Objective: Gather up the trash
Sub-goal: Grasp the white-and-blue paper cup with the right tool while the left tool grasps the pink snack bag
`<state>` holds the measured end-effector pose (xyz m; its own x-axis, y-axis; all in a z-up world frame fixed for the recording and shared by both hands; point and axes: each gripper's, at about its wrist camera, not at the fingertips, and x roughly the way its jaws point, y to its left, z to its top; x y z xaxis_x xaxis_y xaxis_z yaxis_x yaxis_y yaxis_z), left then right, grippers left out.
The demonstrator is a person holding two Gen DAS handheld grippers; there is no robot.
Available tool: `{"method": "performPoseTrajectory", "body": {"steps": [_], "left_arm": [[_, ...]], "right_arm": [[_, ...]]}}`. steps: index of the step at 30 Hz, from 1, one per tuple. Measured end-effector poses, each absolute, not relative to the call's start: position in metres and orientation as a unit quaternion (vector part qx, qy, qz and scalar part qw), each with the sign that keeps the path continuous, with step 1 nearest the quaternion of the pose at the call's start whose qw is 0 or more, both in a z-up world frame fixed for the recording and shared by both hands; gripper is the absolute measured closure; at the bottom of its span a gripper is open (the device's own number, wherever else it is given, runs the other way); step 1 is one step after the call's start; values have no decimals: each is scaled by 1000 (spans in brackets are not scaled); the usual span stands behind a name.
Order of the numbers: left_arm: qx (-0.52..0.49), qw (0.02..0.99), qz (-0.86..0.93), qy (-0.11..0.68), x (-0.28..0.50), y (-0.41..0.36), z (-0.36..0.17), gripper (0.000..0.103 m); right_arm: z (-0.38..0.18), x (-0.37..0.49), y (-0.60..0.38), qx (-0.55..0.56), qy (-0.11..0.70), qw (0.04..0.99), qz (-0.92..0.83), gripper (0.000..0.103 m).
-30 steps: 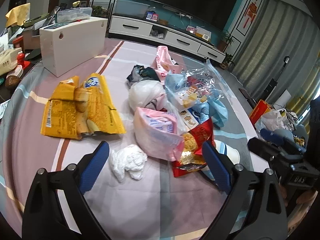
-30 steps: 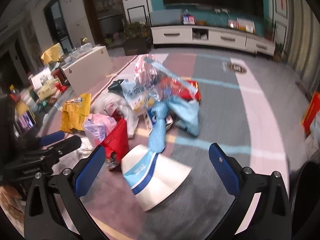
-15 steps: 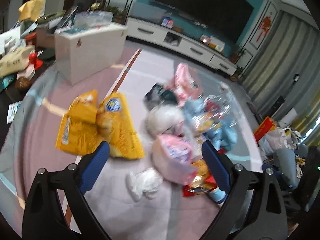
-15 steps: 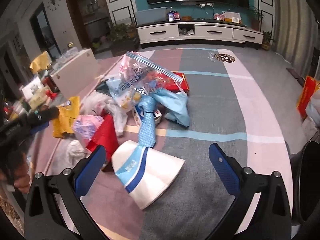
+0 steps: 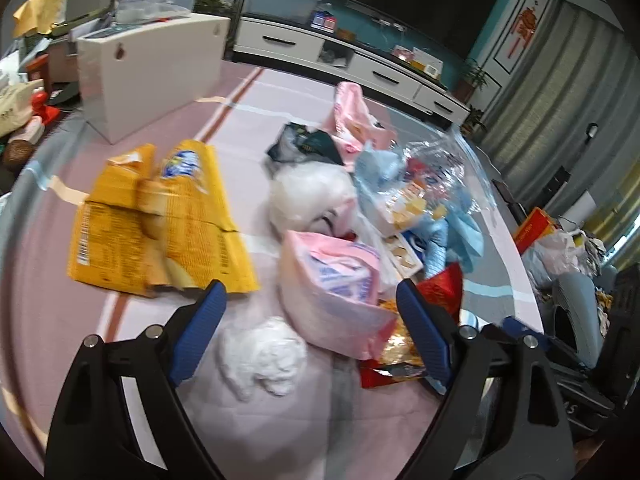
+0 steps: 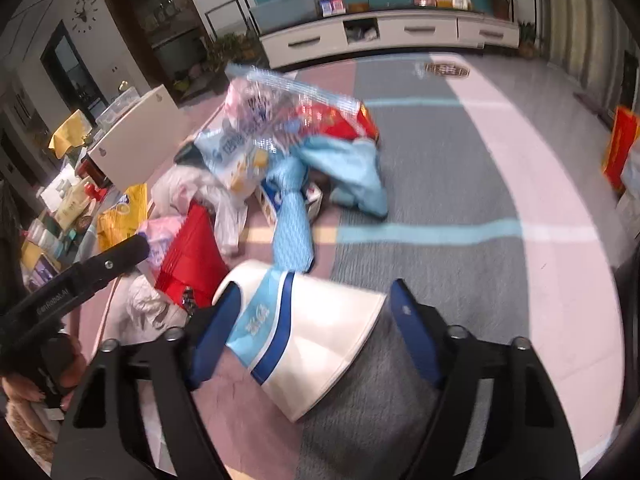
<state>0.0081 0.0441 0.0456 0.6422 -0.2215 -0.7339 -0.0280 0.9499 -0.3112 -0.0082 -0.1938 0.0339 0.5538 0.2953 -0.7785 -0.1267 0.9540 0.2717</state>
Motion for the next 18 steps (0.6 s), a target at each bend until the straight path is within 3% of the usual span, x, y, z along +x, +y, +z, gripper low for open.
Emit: {"method": "performPoseTrajectory", "body": {"steps": [4, 7, 8, 10, 11, 12, 18], "left_arm": [[-131, 894, -57, 424, 11, 31, 39, 19], [-127, 892, -58, 430, 12, 25, 35, 27], [-131, 891, -58, 431, 13, 25, 33, 34], [-140, 889, -59, 432, 14, 25, 32, 47], [-142, 889, -56, 432, 14, 26, 31, 53], [-145, 890, -56, 429, 13, 27, 32, 55], [-166, 897, -71, 403, 4, 32, 45, 61]], "right_arm": [[27, -7, -195, 99, 467, 871, 117, 48], [25, -7, -195, 103, 469, 869, 122, 53], [26, -7, -195, 103, 467, 870, 121, 56], [27, -8, -195, 103, 462, 872, 121, 76], [28, -9, -197, 103, 460, 874, 118, 81], [29, -9, -199, 104, 459, 874, 117, 90], [36, -12, -201, 107, 448, 878, 128, 99]]}}
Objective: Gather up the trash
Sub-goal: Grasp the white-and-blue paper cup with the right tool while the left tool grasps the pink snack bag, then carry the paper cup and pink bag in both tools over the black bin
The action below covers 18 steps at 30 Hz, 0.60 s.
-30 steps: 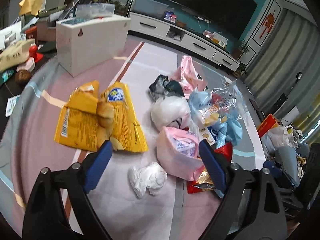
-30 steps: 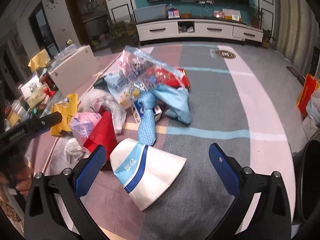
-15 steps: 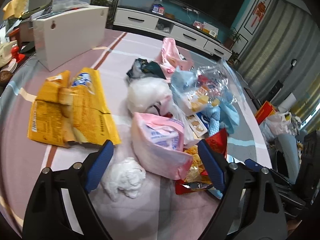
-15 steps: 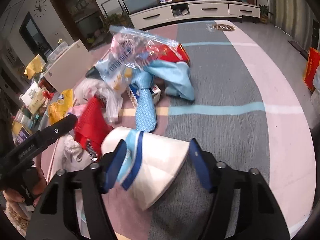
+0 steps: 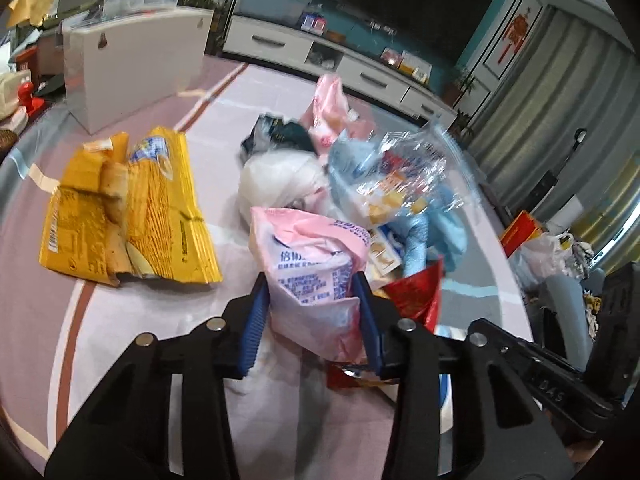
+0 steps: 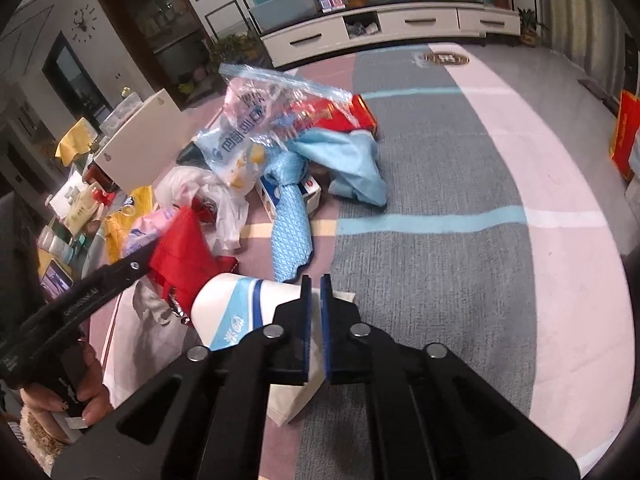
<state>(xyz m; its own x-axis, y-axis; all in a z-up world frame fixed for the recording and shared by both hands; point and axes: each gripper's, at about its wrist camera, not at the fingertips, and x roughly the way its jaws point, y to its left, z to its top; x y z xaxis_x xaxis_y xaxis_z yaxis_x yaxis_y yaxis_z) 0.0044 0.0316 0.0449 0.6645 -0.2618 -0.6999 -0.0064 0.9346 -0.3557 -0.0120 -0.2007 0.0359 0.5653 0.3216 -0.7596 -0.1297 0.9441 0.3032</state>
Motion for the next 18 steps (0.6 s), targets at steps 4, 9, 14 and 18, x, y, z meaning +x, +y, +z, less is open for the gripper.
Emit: {"method": "performPoseTrajectory", "body": {"steps": [4, 9, 14, 18], "left_arm": [[-174, 907, -77, 375, -8, 35, 65, 61], [-178, 911, -69, 365, -16, 42, 76, 61], [-185, 911, -61, 364, -19, 54, 81, 60], [-189, 910, -59, 365, -20, 59, 81, 60]], "right_arm": [[50, -17, -204, 105, 428, 888, 133, 100], [60, -23, -206, 80, 435, 890, 108, 88], [66, -44, -183, 10, 424, 899, 110, 16], [54, -45, -167, 23, 447, 890, 85, 7]]}}
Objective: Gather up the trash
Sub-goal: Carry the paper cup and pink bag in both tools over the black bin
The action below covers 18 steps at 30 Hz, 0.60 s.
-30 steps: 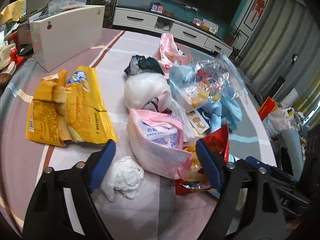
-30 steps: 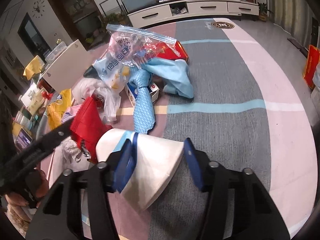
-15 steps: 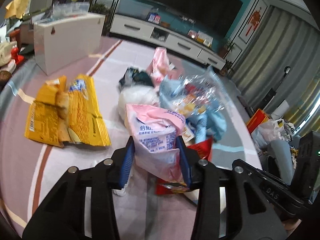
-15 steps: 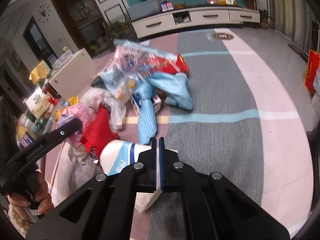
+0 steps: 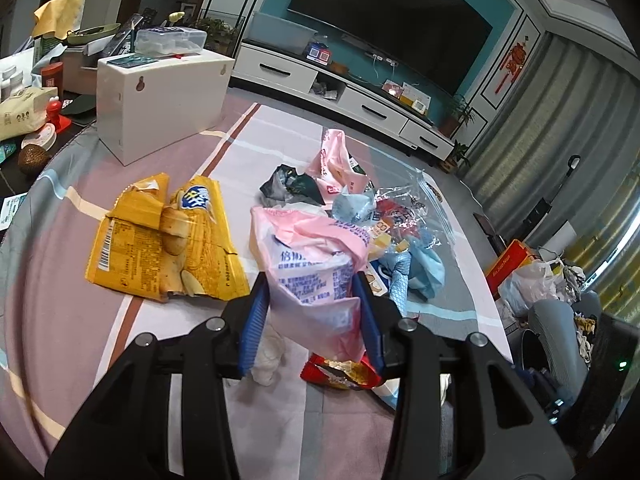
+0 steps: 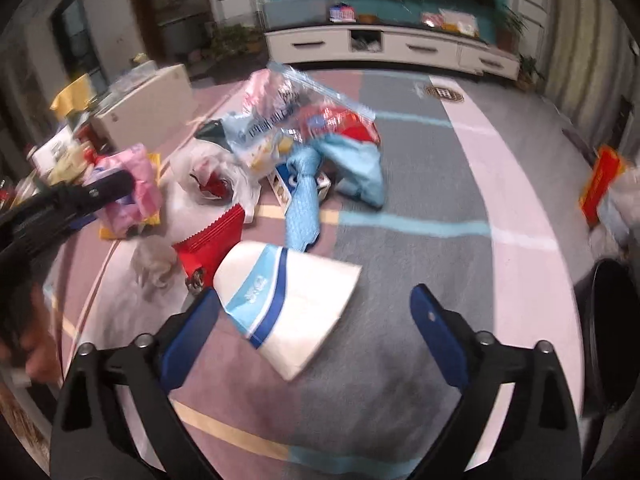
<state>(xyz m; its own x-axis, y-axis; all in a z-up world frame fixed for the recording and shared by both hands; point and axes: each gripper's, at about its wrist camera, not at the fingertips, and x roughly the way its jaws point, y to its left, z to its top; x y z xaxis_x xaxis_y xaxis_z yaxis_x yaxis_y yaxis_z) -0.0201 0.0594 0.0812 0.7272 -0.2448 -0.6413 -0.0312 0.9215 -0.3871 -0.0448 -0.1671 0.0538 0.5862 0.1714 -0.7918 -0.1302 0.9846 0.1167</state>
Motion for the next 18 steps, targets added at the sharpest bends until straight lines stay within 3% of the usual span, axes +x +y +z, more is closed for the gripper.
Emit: {"method": "performPoseTrajectory", "body": {"steps": [18], "left_arm": [[-199, 909, -60, 360, -23, 71, 85, 57]], "right_arm": [[27, -5, -133, 67, 490, 869, 10, 6]]}}
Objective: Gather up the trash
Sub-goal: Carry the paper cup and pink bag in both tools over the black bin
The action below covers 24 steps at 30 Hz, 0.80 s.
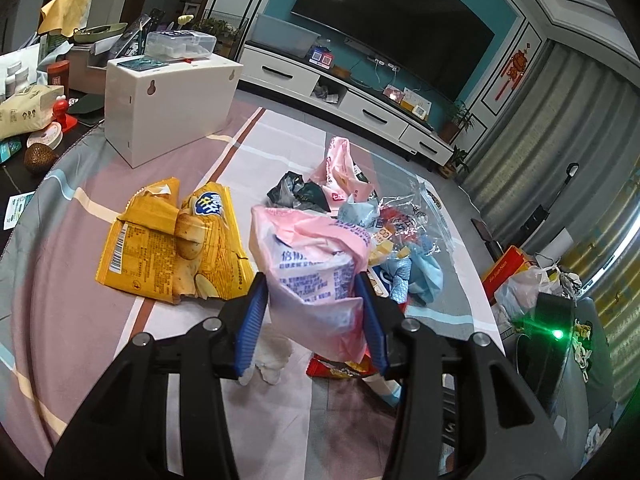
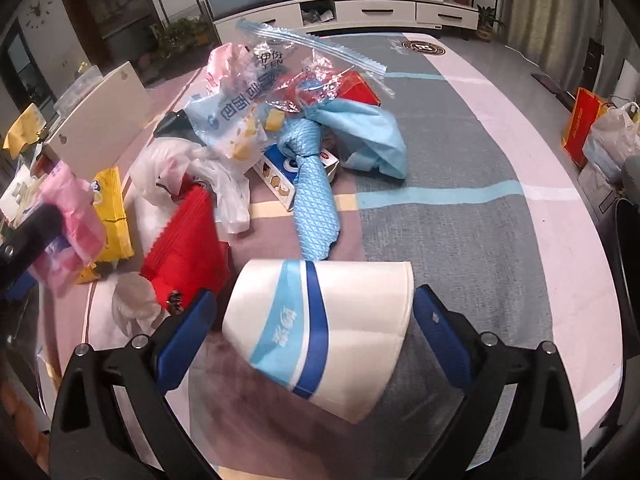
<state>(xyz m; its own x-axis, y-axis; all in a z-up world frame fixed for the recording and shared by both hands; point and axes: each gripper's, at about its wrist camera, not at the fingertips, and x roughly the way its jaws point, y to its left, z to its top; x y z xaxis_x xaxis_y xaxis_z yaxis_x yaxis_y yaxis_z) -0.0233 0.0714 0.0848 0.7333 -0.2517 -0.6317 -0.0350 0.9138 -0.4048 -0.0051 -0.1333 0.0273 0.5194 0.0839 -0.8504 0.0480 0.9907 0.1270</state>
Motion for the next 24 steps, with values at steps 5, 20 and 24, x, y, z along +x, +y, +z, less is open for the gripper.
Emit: {"method": "performPoseTrajectory", "body": {"steps": [5, 20, 24], "left_arm": [[-197, 910, -62, 360, -24, 71, 85, 57], [-186, 912, -68, 359, -30, 60, 88, 57], [-175, 916, -71, 354, -33, 52, 93, 57]], "right_arm": [[19, -3, -130, 34, 494, 869, -14, 6], [18, -11, -152, 46, 469, 882, -4, 12], [34, -19, -164, 65, 449, 891, 8, 12]]}}
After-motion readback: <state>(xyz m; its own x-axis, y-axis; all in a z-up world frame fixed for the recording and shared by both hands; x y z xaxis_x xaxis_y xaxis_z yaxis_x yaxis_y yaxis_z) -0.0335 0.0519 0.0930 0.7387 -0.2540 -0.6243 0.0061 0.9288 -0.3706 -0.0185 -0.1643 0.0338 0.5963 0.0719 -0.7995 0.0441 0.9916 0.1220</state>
